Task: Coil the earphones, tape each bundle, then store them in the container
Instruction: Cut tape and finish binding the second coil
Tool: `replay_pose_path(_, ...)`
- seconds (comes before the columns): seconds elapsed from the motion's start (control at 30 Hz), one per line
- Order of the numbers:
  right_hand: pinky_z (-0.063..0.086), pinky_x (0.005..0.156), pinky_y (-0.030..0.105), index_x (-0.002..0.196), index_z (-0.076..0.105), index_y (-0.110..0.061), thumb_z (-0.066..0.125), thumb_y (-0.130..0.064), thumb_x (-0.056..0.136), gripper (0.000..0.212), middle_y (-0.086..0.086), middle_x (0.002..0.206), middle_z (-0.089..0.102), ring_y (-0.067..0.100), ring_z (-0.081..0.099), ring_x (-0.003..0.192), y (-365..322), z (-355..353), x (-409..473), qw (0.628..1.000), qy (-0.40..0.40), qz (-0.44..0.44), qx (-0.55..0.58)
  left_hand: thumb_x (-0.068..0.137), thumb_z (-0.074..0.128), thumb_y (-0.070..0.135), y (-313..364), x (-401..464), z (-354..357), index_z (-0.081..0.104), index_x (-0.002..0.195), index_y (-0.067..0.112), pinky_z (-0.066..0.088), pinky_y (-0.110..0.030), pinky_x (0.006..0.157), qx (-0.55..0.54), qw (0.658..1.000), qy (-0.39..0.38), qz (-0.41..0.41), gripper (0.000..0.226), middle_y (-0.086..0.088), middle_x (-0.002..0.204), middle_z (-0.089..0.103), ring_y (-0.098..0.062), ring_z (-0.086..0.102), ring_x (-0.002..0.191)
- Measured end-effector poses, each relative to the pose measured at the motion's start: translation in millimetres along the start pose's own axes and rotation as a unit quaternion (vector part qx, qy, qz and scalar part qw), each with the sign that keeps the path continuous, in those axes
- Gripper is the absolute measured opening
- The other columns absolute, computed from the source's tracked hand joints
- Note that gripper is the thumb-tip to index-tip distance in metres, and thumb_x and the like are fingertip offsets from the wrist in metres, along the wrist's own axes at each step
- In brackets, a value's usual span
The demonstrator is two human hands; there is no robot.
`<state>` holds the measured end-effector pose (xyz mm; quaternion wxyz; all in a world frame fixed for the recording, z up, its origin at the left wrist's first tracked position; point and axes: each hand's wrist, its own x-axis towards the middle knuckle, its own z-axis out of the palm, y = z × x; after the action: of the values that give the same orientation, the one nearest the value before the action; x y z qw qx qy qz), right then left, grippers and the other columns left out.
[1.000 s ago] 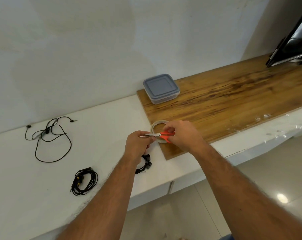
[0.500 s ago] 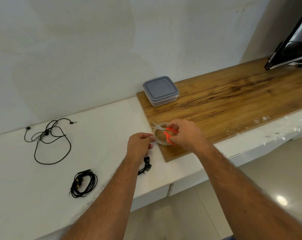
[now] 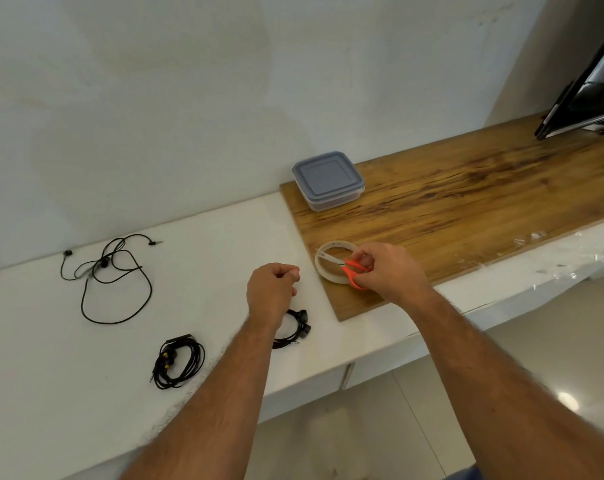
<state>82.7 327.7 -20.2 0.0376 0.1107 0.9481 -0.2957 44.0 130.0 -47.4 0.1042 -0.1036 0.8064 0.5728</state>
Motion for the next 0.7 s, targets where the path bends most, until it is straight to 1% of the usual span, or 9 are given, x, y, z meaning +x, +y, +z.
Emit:
replay_pose_path(0.17, 0.051, 0.064, 0.025, 0.098, 0.063, -0.032, 0.075, -0.042, 0.079, 0.024, -0.013, 0.084, 0.067, 0.005, 0.061, 0.081, -5.0, 4.5, 1.4, 0.999, 0.028, 0.027, -0.025, 0.091, 0.06, 0.015, 0.9, -4.5, -3.3, 0.07, 0.092, 0.019, 0.044, -0.023, 0.062, 0.01, 1.0, 0.015, 0.012, 0.01, 0.009, 0.086, 0.07, -0.006, 0.06, 0.059)
replay_pose_path(0.3, 0.045, 0.058, 0.025, 0.09, 0.062, -0.031, 0.073, -0.046, 0.078, 0.022, -0.01, 0.079, 0.065, 0.009, 0.061, 0.078, -6.8, 7.7, 3.4, 0.996, 0.064, 0.052, -0.029, 0.091, 0.059, 0.015, 4.6, -8.1, -7.9, 0.07, 0.09, 0.019, 0.044, -0.023, 0.06, 0.017, 1.0, 0.023, 0.007, 0.012, 0.01, 0.086, 0.069, -0.007, 0.062, 0.062)
replay_pose_path(0.37, 0.043, 0.059, 0.026, 0.09, 0.063, -0.03, 0.074, -0.045, 0.077, 0.023, -0.009, 0.08, 0.064, 0.01, 0.06, 0.078, -6.2, 8.1, 3.6, 0.994, 0.074, 0.066, -0.037, 0.092, 0.059, 0.015, 3.8, -12.5, -8.8, 0.069, 0.088, 0.02, 0.044, -0.023, 0.06, 0.022, 1.0, 0.016, 0.006, 0.012, 0.01, 0.086, 0.07, -0.006, 0.064, 0.062)
replay_pose_path(0.43, 0.046, 0.061, 0.027, 0.093, 0.065, -0.028, 0.076, -0.041, 0.077, 0.024, -0.008, 0.083, 0.065, 0.01, 0.06, 0.08, -5.7, 8.7, 4.1, 0.995, 0.059, 0.066, -0.044, 0.091, 0.06, 0.014, 4.7, -17.0, -8.1, 0.068, 0.083, 0.022, 0.044, -0.024, 0.061, 0.017, 1.0, 0.009, 0.0, 0.014, 0.009, 0.087, 0.07, -0.006, 0.064, 0.062)
replay_pose_path(0.53, 0.05, 0.065, 0.027, 0.095, 0.066, -0.028, 0.077, -0.04, 0.077, 0.024, -0.007, 0.086, 0.066, 0.01, 0.06, 0.082, -5.3, 7.0, 3.3, 0.996, 0.05, 0.062, -0.032, 0.09, 0.062, 0.012, 9.3, -21.0, -9.6, 0.067, 0.079, 0.021, 0.045, -0.024, 0.059, -0.036, 0.999, 0.01, -0.028, 0.015, 0.005, 0.087, 0.071, -0.007, 0.062, 0.063)
replay_pose_path(0.6, 0.048, 0.064, 0.026, 0.095, 0.066, -0.028, 0.078, -0.04, 0.077, 0.025, -0.008, 0.087, 0.066, 0.01, 0.06, 0.083, -3.9, 4.7, 2.3, 0.997, 0.049, 0.061, -0.025, 0.09, 0.062, 0.009, 12.7, -22.5, -10.3, 0.067, 0.08, 0.017, 0.044, -0.021, 0.053, -0.079, 0.995, 0.006, -0.053, 0.014, 0.001, 0.087, 0.071, -0.007, 0.059, 0.062)
replay_pose_path(0.7, 0.051, 0.067, 0.029, 0.094, 0.068, -0.028, 0.08, -0.038, 0.074, 0.026, -0.007, 0.087, 0.069, 0.01, 0.062, 0.084, -1.5, 1.5, 1.9, 0.997, 0.041, 0.057, 0.022, 0.09, 0.062, 0.01, 14.8, -25.1, -11.5, 0.068, 0.087, 0.013, 0.042, -0.019, 0.05, -0.108, 0.991, 0.0, -0.083, 0.008, -0.003, 0.09, 0.072, -0.007, 0.055, 0.061)
